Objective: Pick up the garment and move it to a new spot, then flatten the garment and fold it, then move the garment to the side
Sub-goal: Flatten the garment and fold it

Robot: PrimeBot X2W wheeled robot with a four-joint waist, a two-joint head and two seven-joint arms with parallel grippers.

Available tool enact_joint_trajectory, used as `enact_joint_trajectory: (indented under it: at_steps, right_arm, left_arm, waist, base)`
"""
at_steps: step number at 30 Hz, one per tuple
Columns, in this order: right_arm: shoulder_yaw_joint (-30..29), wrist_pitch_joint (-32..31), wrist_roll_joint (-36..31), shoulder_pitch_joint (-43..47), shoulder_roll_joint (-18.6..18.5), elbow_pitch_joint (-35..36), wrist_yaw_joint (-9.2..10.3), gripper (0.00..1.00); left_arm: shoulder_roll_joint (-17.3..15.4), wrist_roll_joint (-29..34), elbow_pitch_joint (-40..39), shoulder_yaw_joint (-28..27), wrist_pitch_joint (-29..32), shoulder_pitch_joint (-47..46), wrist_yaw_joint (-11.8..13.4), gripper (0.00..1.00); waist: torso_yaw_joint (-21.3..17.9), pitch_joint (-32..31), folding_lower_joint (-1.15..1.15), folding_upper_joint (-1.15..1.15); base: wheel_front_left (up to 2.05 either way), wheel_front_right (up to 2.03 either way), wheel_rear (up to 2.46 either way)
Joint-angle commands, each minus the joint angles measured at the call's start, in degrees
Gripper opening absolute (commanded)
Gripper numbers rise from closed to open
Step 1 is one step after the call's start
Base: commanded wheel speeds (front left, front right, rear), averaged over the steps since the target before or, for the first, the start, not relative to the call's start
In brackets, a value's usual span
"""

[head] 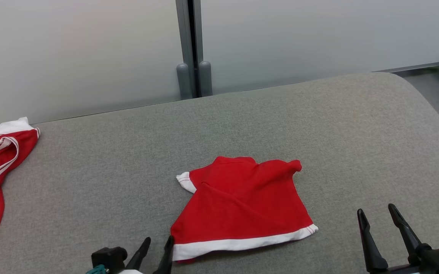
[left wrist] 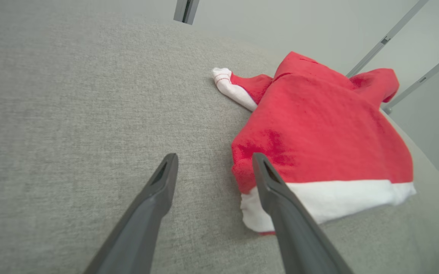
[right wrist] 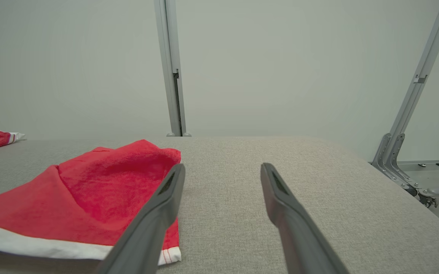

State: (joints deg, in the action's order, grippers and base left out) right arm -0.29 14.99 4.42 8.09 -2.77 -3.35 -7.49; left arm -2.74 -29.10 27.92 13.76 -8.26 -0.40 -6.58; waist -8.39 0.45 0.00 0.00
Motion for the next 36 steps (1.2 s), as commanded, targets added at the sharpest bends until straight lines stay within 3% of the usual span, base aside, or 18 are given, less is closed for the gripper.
enact_joint_trajectory:
  at_steps: [1,6,12,13,15,22,31,32,33,34,35,36]
  right_arm:
    - [0.0,0.3,0.3,-0.5,-0.2,-0.1,-0.01,1.0]
    - [0.2,0.3,0.6,-0.9,-0.2,-0.1,-0.01,1.0]
    - [0.2,0.3,0.8,-1.8,-0.2,0.0,-0.01,1.0]
    - [0.2,0.3,0.9,-1.8,-0.2,-0.1,-0.01,1.0]
    - [0.1,0.3,1.1,-1.7,-0.2,-0.1,-0.01,1.0]
    - [-0.7,0.3,1.5,-1.0,-0.2,0.1,-0.01,1.0]
    - [-1.4,0.3,2.3,-0.4,-0.2,-0.4,-0.01,1.0]
    - [-1.3,0.3,2.5,-0.4,-0.2,-0.5,-0.01,1.0]
    - [-1.1,0.3,2.6,-0.5,-0.2,-0.6,-0.01,1.0]
    - [-0.9,0.3,2.7,-0.6,-0.2,-0.8,-0.01,1.0]
    - [-0.7,0.3,2.8,-0.7,-0.2,-0.9,-0.01,1.0]
    - [-0.6,0.3,2.8,-0.7,-0.2,-1.0,-0.01,1.0]
  left_arm:
    - [-0.3,-1.3,0.4,1.3,0.2,-1.0,-0.4,1.0]
    - [-0.3,-3.8,1.4,8.4,2.1,-2.9,-0.7,1.0]
    - [-0.3,-3.4,3.2,12.9,3.8,-3.8,-0.8,1.0]
    - [-0.3,-3.8,3.3,13.4,3.7,-3.8,-0.8,0.87]
    - [-0.3,-3.8,3.3,14.4,3.2,-4.2,-0.5,0.0]
    - [-2.9,-0.2,0.3,13.9,1.5,-5.4,4.6,0.0]
    - [-13.4,9.5,-12.8,15.1,8.7,-1.7,14.7,0.0]
    - [-14.1,9.8,-13.4,15.2,10.0,-0.8,15.4,0.04]
    - [-14.8,10.4,-13.8,15.7,11.2,-0.1,15.7,0.38]
    - [-15.0,10.5,-14.2,16.1,12.1,0.5,15.8,0.79]
    - [-14.8,10.1,-14.3,16.3,12.8,1.1,16.1,1.0]
    - [-14.9,10.1,-14.3,17.1,13.6,1.9,15.7,1.0]
  waist:
    - [-0.2,0.1,0.0,0.0]
    - [-0.7,1.0,0.0,0.0]
    - [-0.9,2.6,0.0,0.0]
    - [-0.9,2.8,0.0,0.0]
    - [-0.7,3.1,0.0,0.0]
    - [0.5,3.3,0.0,0.0]
    - [3.6,2.3,0.0,0.0]
    - [3.8,2.2,0.0,0.0]
    - [3.9,2.2,0.0,0.0]
    - [4.0,2.2,0.0,0.0]
    - [4.1,2.2,0.0,0.0]
    - [4.1,2.0,0.0,0.0]
  base:
    - [0.0,0.0,0.0]
    - [0.0,0.0,0.0]
    - [0.0,0.0,0.0]
    - [0.0,0.0,0.0]
    - [0.0,0.0,0.0]
    - [0.0,0.0,0.0]
    - [0.0,0.0,0.0]
    - [0.0,0.0,0.0]
    - [0.0,0.0,0.0]
    - [0.0,0.0,0.0]
    - [0.0,0.0,0.0]
    - [0.0,0.0,0.0]
